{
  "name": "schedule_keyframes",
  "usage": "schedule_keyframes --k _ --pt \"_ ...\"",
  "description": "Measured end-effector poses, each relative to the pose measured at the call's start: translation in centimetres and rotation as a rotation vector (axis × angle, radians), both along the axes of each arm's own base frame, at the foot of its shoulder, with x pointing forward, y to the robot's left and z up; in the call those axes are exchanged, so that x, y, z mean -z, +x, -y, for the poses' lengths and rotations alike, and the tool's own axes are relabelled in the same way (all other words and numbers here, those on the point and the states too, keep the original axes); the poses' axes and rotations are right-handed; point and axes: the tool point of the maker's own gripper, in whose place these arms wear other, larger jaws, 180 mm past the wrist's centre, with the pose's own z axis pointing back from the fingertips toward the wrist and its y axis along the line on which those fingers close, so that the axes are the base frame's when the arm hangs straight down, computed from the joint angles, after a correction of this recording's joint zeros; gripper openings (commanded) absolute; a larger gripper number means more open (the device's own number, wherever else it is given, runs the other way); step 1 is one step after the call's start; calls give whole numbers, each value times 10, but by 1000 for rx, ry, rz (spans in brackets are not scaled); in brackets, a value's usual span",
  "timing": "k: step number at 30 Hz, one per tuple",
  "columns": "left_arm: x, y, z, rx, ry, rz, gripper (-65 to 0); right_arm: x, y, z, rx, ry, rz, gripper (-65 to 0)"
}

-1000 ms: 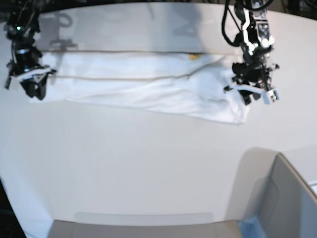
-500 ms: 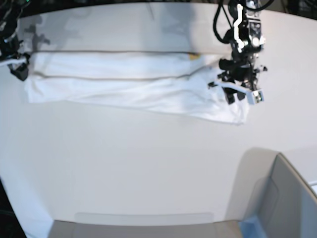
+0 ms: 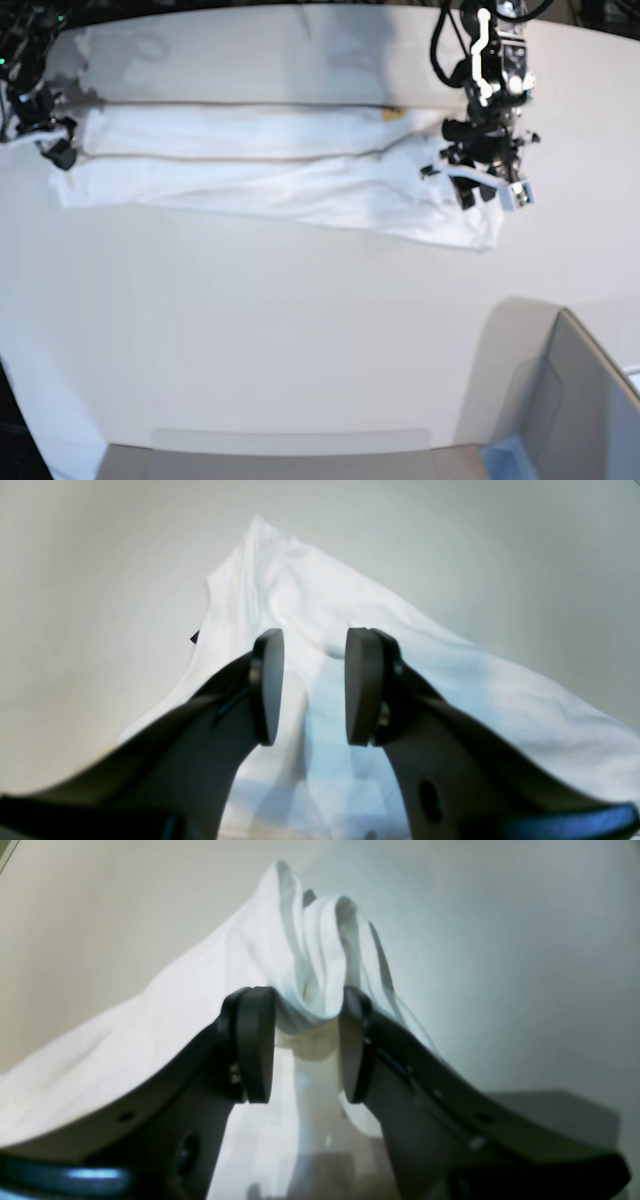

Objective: Layout the t-shirt on the table in an organized manner, then fold the t-shirt properly
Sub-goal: 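Drag the strip end with the right gripper away from the left gripper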

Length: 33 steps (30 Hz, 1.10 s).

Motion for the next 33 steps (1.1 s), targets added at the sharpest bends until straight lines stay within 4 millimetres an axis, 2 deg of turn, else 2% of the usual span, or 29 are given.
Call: schedule_keyframes --k 11,13,17,18,25,31,33 --pt "0 0 0 -1 0 1 -452 -6 14 -5 -14 4 29 -440" --pt "0 0 0 0 0 1 -452 -2 15 -10 -36 -7 11 -487" --pt "-1 1 0 0 0 2 -452 -1 16 -12 -48 -15 5 -641" --pt "-1 1 0 0 0 2 -452 -1 16 -12 -47 -14 5 -650" --pt "-1 1 0 0 0 2 -452 0 3 -14 -58 -31 -15 -650" --pt "7 -1 -1 -2 -1 -20 -452 -23 1 -22 -70 -63 39 -650" --pt "9 -2 -1 -3 -1 -25 -452 -29 -3 -15 -43 -74 52 -650"
